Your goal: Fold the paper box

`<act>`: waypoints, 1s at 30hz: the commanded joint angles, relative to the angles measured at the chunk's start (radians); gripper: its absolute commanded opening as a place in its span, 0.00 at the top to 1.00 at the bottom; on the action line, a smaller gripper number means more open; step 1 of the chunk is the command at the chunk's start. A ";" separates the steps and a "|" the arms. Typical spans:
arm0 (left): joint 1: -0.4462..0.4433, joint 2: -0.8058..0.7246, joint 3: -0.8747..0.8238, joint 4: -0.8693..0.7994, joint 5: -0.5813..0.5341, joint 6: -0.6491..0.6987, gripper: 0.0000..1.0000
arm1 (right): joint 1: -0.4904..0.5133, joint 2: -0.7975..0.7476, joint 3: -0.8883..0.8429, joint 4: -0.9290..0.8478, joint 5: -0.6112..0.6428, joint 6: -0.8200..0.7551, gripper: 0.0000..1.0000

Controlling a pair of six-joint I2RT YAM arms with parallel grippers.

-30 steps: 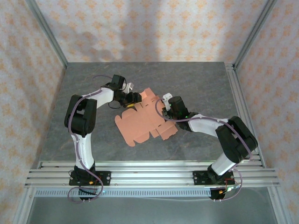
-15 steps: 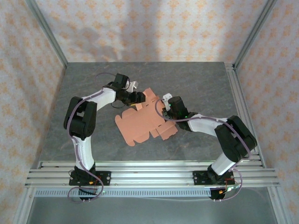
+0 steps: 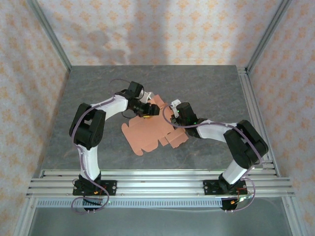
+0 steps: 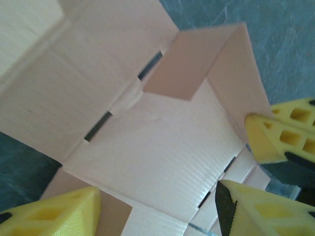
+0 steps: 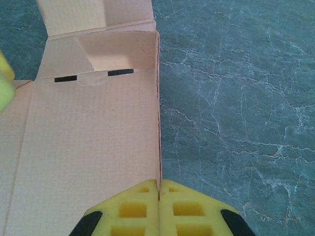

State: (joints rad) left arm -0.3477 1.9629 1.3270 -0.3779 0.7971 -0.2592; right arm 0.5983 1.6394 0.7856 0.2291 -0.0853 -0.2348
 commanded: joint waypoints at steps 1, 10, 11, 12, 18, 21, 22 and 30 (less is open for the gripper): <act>-0.011 0.006 -0.048 0.002 0.010 0.002 0.36 | -0.004 0.013 0.030 0.022 0.028 0.015 1.00; -0.011 0.065 -0.110 0.078 -0.041 -0.051 0.37 | -0.005 0.001 0.022 0.024 0.022 0.008 1.00; -0.011 0.046 -0.118 0.095 -0.039 -0.058 0.36 | -0.005 -0.001 0.020 0.023 0.023 0.006 1.00; -0.013 0.024 -0.121 0.099 -0.043 -0.058 0.36 | -0.006 -0.003 0.020 0.020 0.024 0.005 1.00; -0.013 -0.107 -0.088 0.083 -0.081 -0.046 0.36 | -0.005 -0.002 0.023 0.013 0.021 -0.001 1.00; -0.013 -0.075 -0.032 0.027 -0.106 -0.023 0.35 | -0.005 -0.003 0.026 0.010 0.018 0.003 1.00; -0.013 -0.061 -0.022 0.022 -0.112 -0.019 0.35 | -0.005 -0.005 0.026 0.010 0.017 0.003 1.00; -0.013 0.037 -0.072 0.103 -0.081 -0.064 0.35 | -0.005 -0.020 0.017 -0.008 0.040 -0.010 1.00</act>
State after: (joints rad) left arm -0.3603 1.9762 1.2945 -0.2939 0.7212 -0.3130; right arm 0.5983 1.6466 0.7856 0.2279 -0.0746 -0.2363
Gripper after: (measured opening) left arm 0.649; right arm 0.047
